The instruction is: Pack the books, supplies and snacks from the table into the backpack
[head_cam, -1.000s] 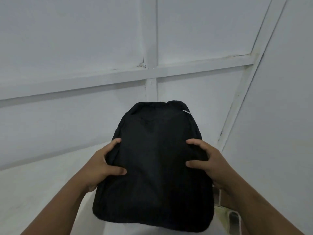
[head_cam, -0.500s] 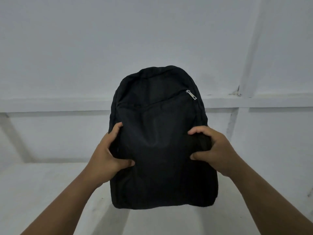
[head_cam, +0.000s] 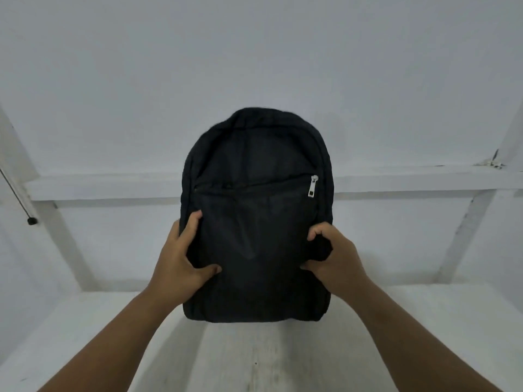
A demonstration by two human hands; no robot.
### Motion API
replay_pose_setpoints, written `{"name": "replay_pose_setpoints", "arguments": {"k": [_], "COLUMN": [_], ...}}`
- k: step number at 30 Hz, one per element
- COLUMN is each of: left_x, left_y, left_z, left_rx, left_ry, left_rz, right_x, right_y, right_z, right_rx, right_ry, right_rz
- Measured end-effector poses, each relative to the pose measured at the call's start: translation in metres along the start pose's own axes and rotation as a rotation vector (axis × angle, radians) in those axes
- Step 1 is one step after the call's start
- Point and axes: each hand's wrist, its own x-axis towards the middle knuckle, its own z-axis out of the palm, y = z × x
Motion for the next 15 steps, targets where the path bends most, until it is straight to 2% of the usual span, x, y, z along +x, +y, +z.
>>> {"name": "replay_pose_setpoints", "arguments": {"k": [5, 15], "left_x": [-0.023, -0.007], "left_y": [-0.067, -0.089], "left_z": [0.034, 0.038], "left_rx": [-0.001, -0.046], "left_ry": [-0.067, -0.159], "left_rz": [-0.091, -0.086], "right_x": [-0.025, -0.027], "right_y": [0.039, 0.063], "right_z": [0.051, 0.061], "right_rx": [-0.102, -0.116], "right_ry": [-0.041, -0.046], "right_rz": [0.049, 0.137]}}
